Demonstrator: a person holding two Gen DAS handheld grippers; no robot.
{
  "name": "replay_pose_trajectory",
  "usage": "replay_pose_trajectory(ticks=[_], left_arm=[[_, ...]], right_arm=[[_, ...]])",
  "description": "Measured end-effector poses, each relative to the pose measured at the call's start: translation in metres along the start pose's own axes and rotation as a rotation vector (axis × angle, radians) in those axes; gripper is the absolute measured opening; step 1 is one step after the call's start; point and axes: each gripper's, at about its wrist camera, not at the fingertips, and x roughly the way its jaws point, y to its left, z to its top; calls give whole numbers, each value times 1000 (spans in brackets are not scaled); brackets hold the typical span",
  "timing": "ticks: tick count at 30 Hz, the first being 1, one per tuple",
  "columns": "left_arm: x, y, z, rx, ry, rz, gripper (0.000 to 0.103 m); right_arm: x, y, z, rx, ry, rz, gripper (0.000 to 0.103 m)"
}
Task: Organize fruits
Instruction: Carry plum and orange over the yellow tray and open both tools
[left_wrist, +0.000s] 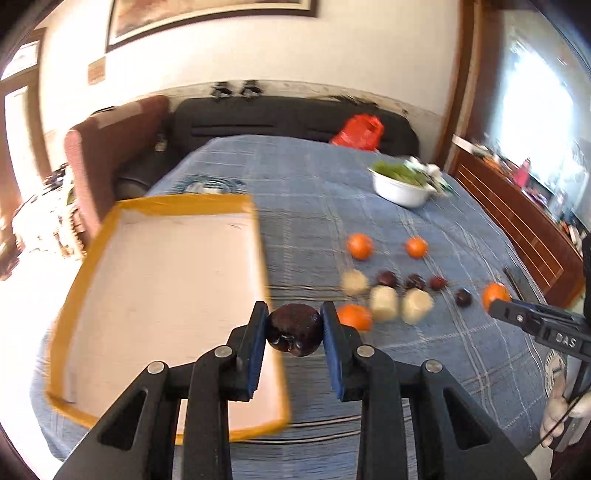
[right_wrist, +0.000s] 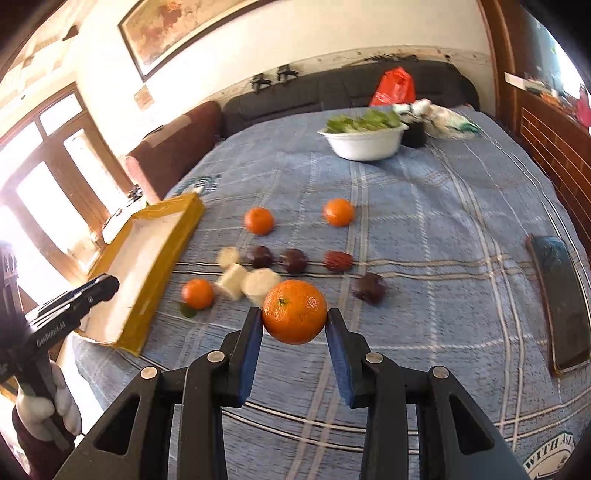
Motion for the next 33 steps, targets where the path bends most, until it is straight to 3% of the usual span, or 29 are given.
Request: replay_pose_trajectory(ticks=[6,12,17,18,23,33], left_arm=[[-10,70,4,-94,-34,112,28],[1,116,-7,-133,5,235,28],[14,138,-22,-167,45,270,28],[15,142,-23,-173,48,273,28],[16,151,-22,-200,51,287,28],[22,155,-23,-198,59,321,29]], right_arm=[[23,75,17,-90,15,122,39],[71,166,25,-227,79,221,39],[111,217,11,-309,149,257,39],[119,225,6,-339,151,232,39],[147,240,-12,-391,198,213,40],[165,246,-12,-376,221,216,40]])
